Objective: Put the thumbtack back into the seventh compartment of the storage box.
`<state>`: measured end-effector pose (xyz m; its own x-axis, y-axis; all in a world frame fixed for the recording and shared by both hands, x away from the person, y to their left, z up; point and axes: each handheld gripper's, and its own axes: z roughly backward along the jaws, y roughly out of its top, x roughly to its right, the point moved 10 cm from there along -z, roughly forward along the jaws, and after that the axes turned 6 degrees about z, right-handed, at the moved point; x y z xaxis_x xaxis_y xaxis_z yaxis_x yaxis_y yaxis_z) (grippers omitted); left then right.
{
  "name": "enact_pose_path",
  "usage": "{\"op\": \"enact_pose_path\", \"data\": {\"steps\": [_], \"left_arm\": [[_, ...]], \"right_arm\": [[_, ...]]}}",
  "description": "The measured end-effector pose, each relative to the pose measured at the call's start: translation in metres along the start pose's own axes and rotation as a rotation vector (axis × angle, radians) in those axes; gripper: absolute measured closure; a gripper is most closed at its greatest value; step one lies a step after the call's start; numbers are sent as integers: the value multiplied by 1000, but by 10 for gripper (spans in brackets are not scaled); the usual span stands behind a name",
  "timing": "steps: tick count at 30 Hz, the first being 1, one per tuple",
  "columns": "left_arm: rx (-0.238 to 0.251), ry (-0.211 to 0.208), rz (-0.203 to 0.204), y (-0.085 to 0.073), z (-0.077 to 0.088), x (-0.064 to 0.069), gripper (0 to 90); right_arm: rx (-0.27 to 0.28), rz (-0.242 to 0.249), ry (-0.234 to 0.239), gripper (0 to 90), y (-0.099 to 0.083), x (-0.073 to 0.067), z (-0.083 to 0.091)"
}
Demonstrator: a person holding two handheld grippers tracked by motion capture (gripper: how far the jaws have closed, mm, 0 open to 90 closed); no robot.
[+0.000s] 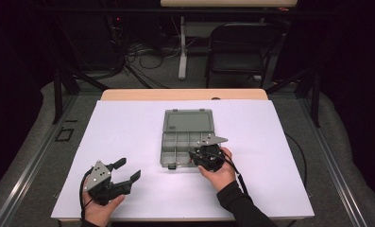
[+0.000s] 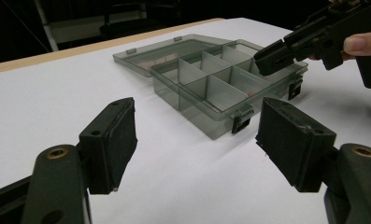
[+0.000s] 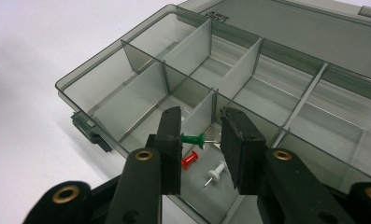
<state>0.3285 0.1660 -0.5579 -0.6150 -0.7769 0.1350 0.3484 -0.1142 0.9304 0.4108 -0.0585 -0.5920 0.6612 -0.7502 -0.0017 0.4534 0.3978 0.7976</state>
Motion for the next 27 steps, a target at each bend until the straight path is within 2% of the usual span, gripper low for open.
{"op": "enact_pose_path", "data": {"steps": [14, 27], "left_arm": [[0, 4, 1, 0, 1, -1, 281], [0, 5, 0, 0, 1, -1, 281]], "right_arm": [[7, -3, -3, 681, 1, 0, 1], [64, 1, -2, 622, 11, -3, 21]]}}
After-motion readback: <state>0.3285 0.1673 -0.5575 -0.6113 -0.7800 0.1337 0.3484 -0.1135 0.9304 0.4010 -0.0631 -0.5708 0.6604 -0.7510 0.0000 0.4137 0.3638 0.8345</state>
